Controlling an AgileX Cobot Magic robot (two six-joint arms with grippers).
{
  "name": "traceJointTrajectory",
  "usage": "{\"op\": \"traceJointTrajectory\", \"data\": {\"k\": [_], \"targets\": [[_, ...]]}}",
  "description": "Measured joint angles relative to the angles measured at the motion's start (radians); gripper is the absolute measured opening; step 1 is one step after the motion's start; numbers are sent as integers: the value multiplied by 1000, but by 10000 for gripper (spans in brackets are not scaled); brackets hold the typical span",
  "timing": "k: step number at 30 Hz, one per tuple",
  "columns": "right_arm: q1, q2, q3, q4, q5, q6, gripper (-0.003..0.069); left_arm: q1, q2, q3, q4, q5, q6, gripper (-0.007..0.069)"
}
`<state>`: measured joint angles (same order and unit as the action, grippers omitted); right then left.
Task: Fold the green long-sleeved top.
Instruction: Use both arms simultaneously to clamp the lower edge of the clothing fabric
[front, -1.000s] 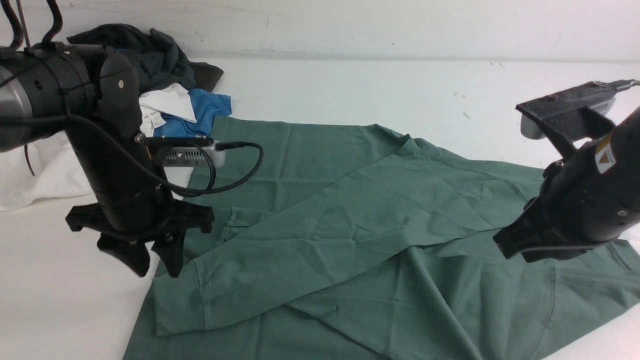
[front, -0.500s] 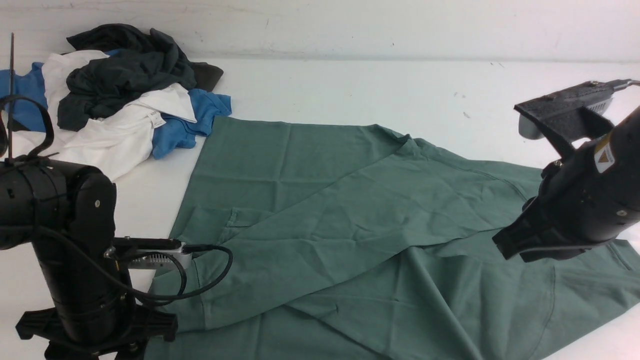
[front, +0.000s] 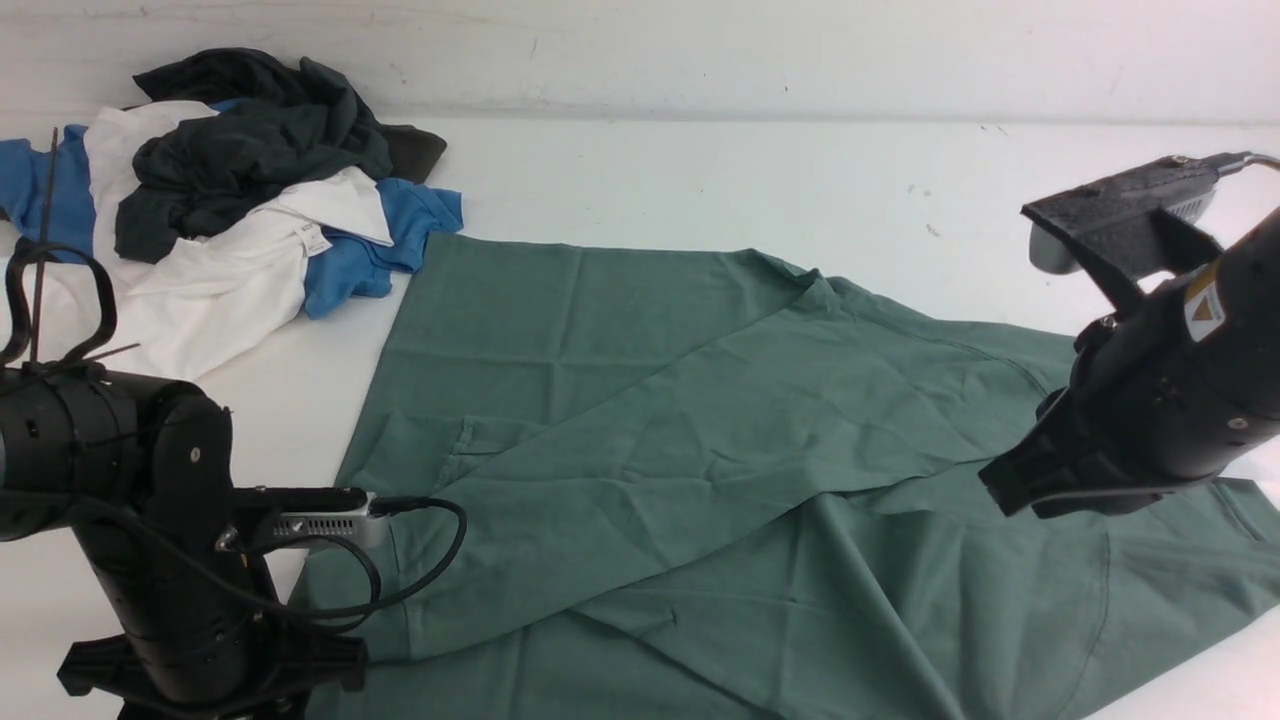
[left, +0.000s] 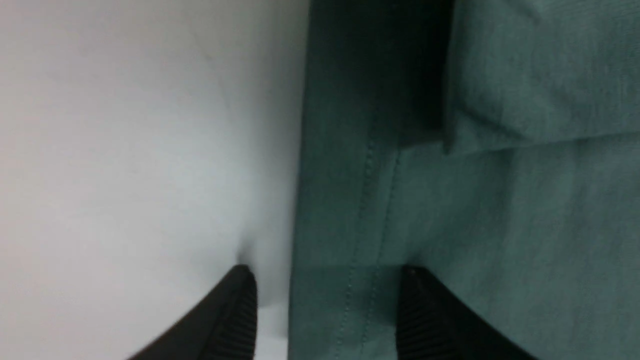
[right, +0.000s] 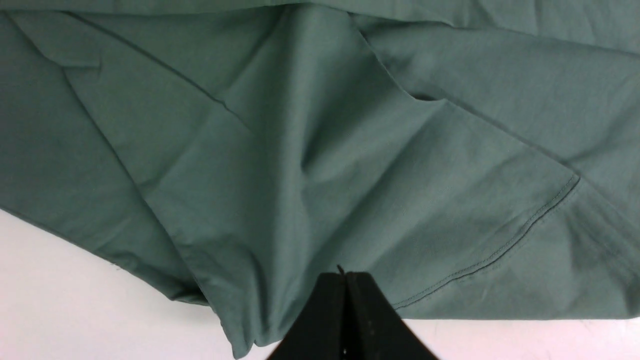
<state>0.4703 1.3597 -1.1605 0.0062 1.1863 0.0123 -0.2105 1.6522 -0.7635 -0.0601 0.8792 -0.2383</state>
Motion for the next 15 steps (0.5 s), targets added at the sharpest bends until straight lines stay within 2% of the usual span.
{"op": "traceJointTrajectory", "data": {"k": [3,4,6,8,15], "targets": [[0,0,0,3,-2,-1,-15,0,1,0,-12,0,3,269],[0,0,0,3,-2,-5,-15,0,1,0,-28,0,9,175],[0,0,0,3,6,-12,-15,-3,-2,0,-43,-3,28,59],[0,0,0,3,25,-12,-15,-3,-10,1,-46,-4,44,26],[0,-2,5,13,47,-114,-15,-3,-139,23,-24,90,53,19]]}}
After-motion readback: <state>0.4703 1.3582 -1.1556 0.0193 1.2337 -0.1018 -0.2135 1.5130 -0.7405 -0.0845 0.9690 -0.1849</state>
